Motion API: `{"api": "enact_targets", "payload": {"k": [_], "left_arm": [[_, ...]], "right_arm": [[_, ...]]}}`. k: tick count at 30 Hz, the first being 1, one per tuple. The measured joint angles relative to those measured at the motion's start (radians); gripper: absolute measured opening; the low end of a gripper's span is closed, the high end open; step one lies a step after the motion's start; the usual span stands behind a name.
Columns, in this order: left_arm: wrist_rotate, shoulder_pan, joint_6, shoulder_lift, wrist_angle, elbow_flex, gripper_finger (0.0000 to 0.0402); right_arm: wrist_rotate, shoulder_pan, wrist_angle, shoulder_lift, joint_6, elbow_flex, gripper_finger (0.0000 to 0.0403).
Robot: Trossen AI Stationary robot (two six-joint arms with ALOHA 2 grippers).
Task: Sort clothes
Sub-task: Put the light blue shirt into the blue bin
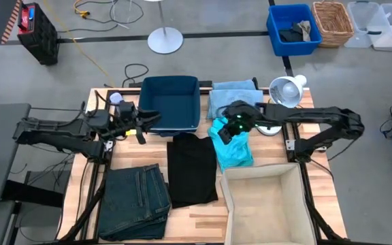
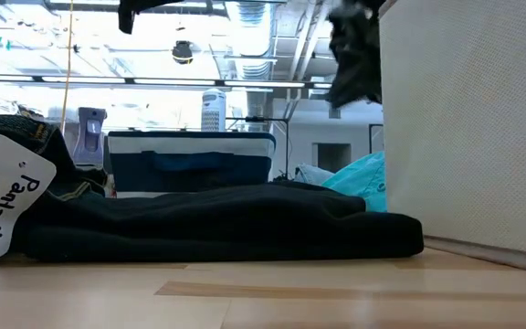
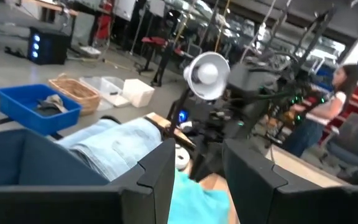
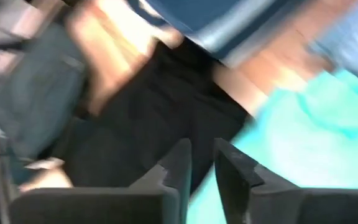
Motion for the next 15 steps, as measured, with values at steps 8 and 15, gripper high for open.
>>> {"api": "enact_targets", "payload": {"k": [8, 15], "left_arm": [[0.001, -0.023, -0.008, 0.041, 0.001, 0.002, 0.0130], [0.002, -0.039, -0.007, 0.044, 0.002, 0.002, 0.0130]], "right_arm": [[0.057, -0.014, -0.176, 0.130, -0.003, 0.071, 0.0208], [0.081, -0.015, -0.291, 0.226, 0.000, 0.071, 0.0249]]}}
